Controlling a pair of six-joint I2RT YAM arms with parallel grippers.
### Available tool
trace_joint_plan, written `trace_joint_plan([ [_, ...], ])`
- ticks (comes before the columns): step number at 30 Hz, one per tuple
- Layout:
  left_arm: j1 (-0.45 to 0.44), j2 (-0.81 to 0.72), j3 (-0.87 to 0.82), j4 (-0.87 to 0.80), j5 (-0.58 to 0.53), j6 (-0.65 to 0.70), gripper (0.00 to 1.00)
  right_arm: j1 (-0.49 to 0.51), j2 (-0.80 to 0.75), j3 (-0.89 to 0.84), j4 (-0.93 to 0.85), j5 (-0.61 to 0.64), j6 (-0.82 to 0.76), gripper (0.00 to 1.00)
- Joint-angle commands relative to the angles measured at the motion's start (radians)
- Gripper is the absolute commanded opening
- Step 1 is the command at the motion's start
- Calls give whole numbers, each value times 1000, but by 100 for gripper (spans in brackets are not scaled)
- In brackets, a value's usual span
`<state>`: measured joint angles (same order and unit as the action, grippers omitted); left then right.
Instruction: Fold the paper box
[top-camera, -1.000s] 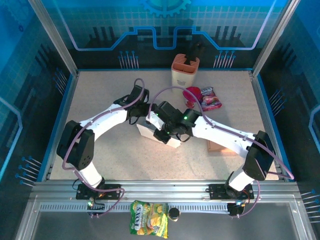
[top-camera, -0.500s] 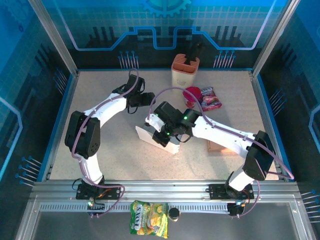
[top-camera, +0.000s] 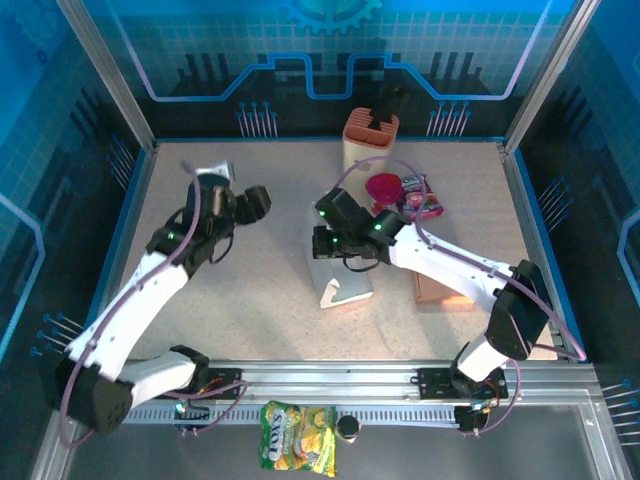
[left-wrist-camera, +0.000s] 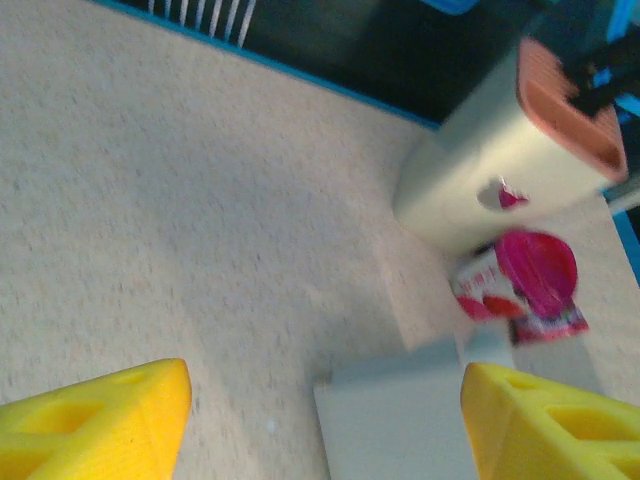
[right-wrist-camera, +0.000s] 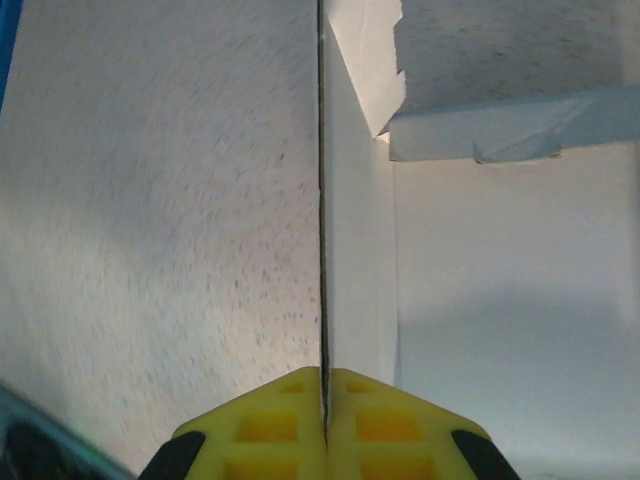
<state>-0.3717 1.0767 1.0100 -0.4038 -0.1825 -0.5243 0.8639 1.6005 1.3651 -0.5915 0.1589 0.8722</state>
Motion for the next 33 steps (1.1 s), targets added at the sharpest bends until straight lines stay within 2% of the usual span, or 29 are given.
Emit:
trace_joint_plan([
  [1,-83,-62,-140,-54,47,-60,70,38,64,71,-25,222,393,0],
  [7,-270,-231,-246,-114,35,-99,68,85,174,295,-309,455,777,0],
  [13,-322,-286,-296,-167,37,-139,68,86,276,390,-394,458,989,0],
  [14,-327,-290,-304,-175,37,-149,68,84,290,397,-383,447,997,3],
  [16,-345,-305,-327,-183,23,-172,67,78,311,410,-348,430,984,14],
  [23,-391,-400,-422,-204,-35,-281,66,73,321,430,-228,396,870,33],
  [25,-423,-414,-426,-232,-76,-320,64,70,301,418,-210,393,828,42],
  [29,-528,-405,-425,-234,-151,-430,59,67,198,339,-127,421,682,57],
  [33,-707,-301,-439,-149,-286,-565,59,27,75,216,4,359,496,62],
])
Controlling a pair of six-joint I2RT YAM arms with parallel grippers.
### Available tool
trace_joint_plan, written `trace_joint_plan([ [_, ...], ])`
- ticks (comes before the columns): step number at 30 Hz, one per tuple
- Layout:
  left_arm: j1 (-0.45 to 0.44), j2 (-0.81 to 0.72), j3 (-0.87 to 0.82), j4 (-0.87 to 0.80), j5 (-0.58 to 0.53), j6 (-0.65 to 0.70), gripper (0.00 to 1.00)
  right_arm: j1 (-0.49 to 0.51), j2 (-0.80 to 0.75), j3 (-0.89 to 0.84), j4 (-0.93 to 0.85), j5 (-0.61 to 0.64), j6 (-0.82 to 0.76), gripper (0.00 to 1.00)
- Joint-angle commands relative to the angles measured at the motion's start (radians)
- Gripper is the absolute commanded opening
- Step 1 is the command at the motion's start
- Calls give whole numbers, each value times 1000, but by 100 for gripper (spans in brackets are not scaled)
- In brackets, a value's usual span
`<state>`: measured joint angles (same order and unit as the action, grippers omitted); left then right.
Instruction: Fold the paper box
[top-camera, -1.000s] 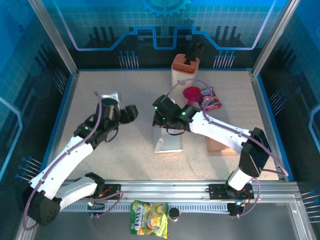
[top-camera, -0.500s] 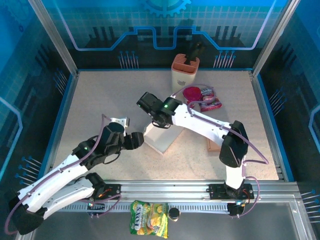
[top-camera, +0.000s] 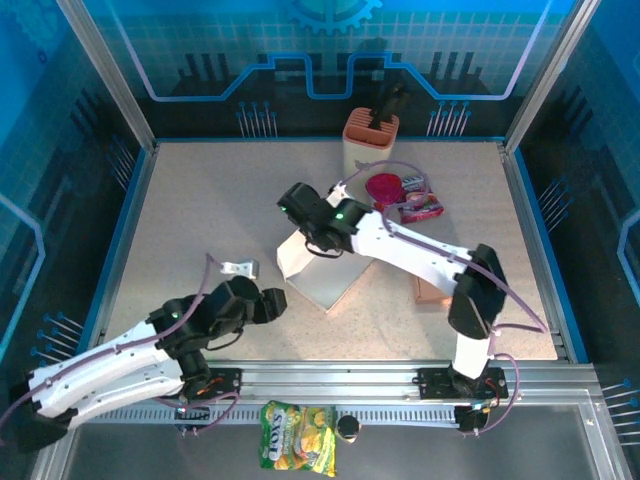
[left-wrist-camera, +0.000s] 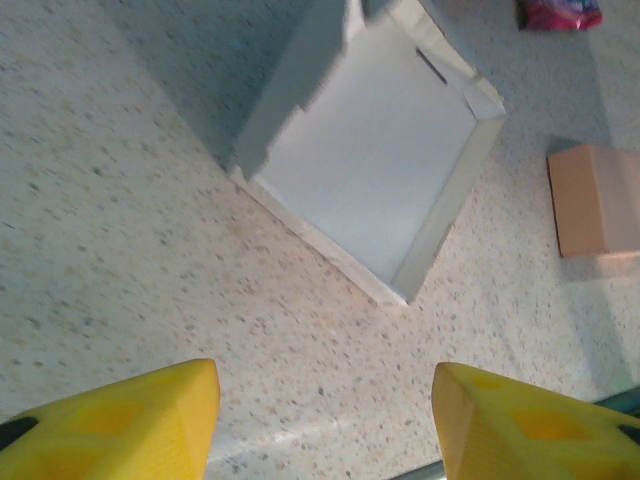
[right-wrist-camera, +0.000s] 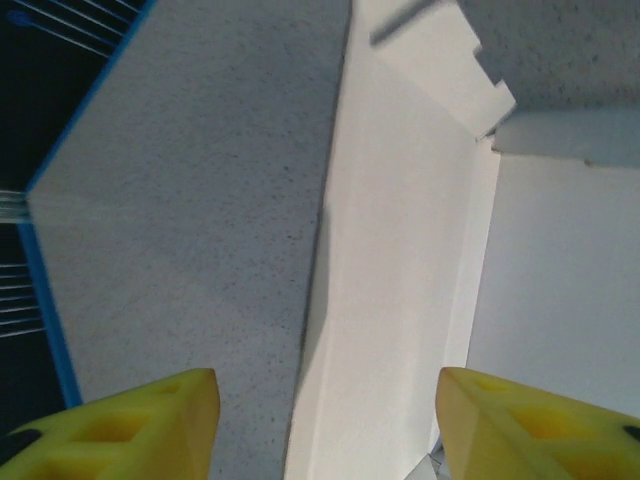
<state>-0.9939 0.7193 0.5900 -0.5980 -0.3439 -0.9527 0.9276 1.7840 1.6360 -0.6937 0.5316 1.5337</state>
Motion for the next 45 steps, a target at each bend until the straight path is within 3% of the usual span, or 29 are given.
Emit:
trace_joint_plan([
  [1,-133,92,-18,71,-174,-174,59,-56,-137,-90,149,-47,-212,62],
  [4,-183,199,-17,187,-229,-250,59,-119,-210,-178,217,-175,-288,61],
  [8,-226,337,14,291,-308,-347,59,-165,-366,-330,259,-199,-399,60],
  [11,-227,460,75,252,-338,-485,56,-223,-506,-469,305,-241,-492,62],
  [14,-224,607,181,162,-341,-569,50,-328,-620,-582,330,-365,-576,62],
  [16,-218,675,210,195,-328,-563,49,-400,-692,-636,319,-444,-625,61],
  [20,-163,753,200,285,-243,-561,49,-495,-804,-696,254,-500,-681,62],
  [23,-154,802,219,262,-229,-577,48,-545,-862,-727,231,-537,-694,62],
  [30,-131,887,250,263,-213,-561,44,-586,-885,-751,227,-588,-710,61],
  [36,-118,901,231,234,-231,-551,23,-607,-859,-781,229,-618,-749,62],
  [41,-106,873,209,184,-232,-490,4,-667,-771,-801,246,-728,-809,61],
  [45,-50,832,156,238,-153,-309,0,-674,-704,-833,265,-790,-848,59],
])
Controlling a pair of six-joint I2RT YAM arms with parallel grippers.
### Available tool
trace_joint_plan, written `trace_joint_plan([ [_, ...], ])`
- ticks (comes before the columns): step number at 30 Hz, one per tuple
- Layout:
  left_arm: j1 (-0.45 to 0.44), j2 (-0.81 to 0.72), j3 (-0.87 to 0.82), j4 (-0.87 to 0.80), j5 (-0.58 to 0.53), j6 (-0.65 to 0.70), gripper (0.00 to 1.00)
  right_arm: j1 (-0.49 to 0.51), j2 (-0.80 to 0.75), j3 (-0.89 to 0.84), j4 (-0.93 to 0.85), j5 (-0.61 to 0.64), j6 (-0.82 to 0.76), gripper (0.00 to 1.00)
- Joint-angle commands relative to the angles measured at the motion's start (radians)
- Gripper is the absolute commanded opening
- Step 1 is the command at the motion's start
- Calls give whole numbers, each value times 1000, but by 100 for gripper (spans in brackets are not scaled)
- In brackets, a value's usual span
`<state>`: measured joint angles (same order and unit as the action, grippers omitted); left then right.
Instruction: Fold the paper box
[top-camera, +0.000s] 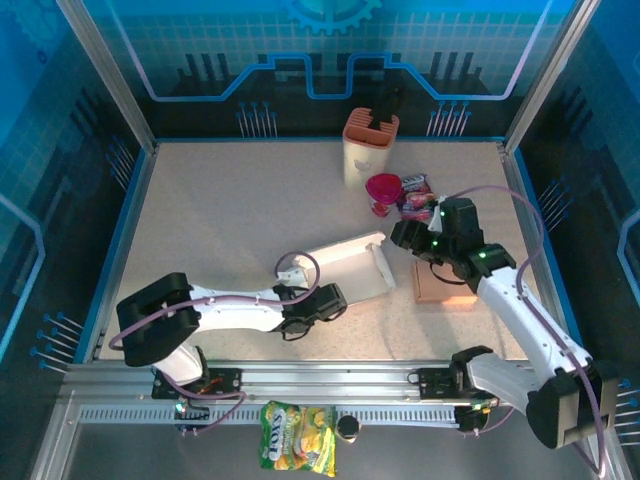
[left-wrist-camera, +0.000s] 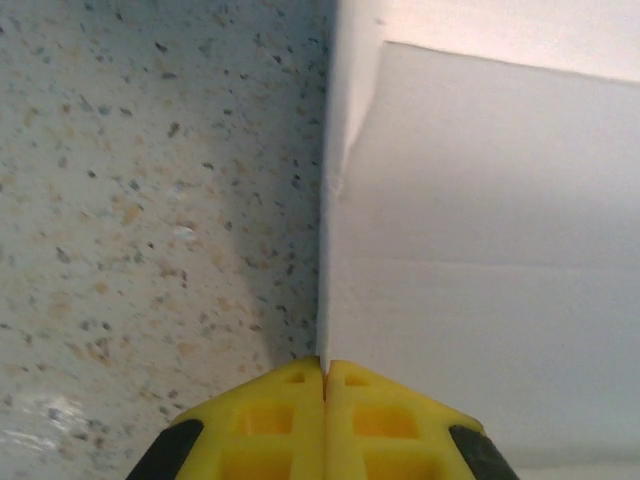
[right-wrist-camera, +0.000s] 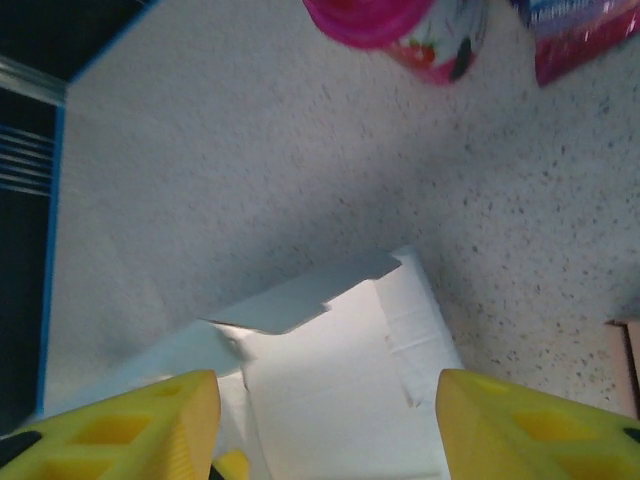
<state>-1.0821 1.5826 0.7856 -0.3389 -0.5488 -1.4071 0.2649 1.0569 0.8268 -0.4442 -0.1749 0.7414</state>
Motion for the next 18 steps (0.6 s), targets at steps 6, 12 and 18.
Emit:
trace_joint_plan([
  [6,138,-72,-34,-79,166,491,0,-6,94,-143,143,-131,-75,58],
  [12,210,-75,-36,-119,200,610,0,-13,161,-272,337,-172,-48,50],
  [18,227,-82,-35,-114,203,631,0,-6,221,-350,452,-205,-15,40],
])
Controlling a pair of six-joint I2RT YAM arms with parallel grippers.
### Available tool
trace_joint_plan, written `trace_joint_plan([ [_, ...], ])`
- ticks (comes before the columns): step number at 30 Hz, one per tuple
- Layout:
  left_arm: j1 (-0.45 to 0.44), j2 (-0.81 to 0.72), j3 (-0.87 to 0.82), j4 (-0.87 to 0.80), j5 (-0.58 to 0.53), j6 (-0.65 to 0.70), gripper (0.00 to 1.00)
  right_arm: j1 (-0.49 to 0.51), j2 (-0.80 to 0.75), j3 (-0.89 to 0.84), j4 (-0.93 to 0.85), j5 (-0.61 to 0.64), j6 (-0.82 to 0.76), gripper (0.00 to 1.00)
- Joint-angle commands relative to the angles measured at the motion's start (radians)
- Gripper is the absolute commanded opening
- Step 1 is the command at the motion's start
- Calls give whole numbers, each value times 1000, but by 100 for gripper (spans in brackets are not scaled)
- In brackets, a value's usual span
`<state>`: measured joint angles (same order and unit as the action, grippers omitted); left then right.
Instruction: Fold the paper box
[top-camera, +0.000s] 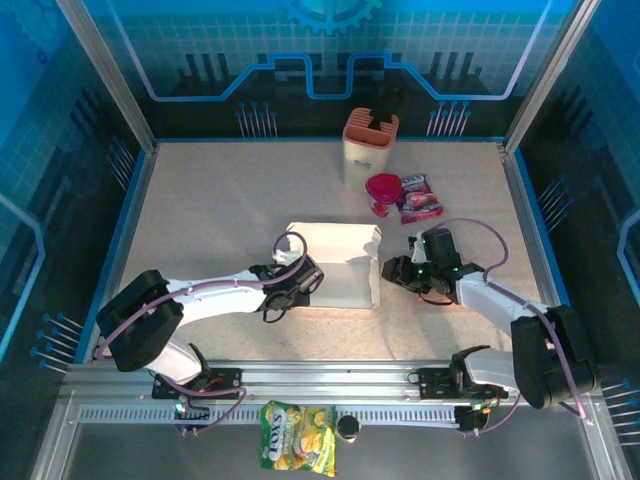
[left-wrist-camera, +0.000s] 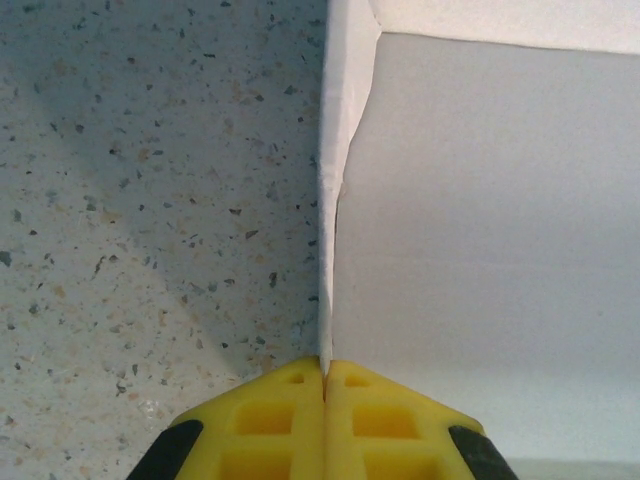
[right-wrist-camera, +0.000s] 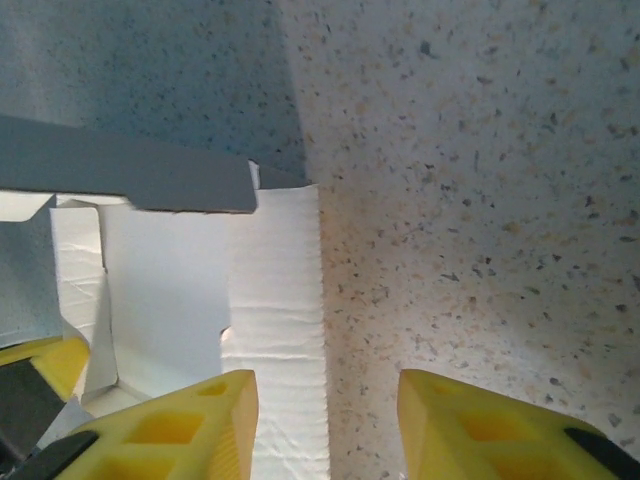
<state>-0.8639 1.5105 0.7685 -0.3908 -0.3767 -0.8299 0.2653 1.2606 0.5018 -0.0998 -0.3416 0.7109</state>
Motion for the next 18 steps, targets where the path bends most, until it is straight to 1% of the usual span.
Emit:
trace_joint_plan([
  [1,9,-6,-16,-60,33,55,0,-3,27,-33,124,-38,22,39],
  [4,9,3,-12,-55,39,57,0,-2,52,-58,182,-55,41,35],
  [13,8,5,-11,-48,45,56,0,27,105,-76,298,-114,110,36],
  [15,9,7,-9,-47,47,56,0,39,107,-76,304,-119,124,36],
  [18,9,7,-9,-46,48,55,0,52,98,-72,265,-102,129,35],
])
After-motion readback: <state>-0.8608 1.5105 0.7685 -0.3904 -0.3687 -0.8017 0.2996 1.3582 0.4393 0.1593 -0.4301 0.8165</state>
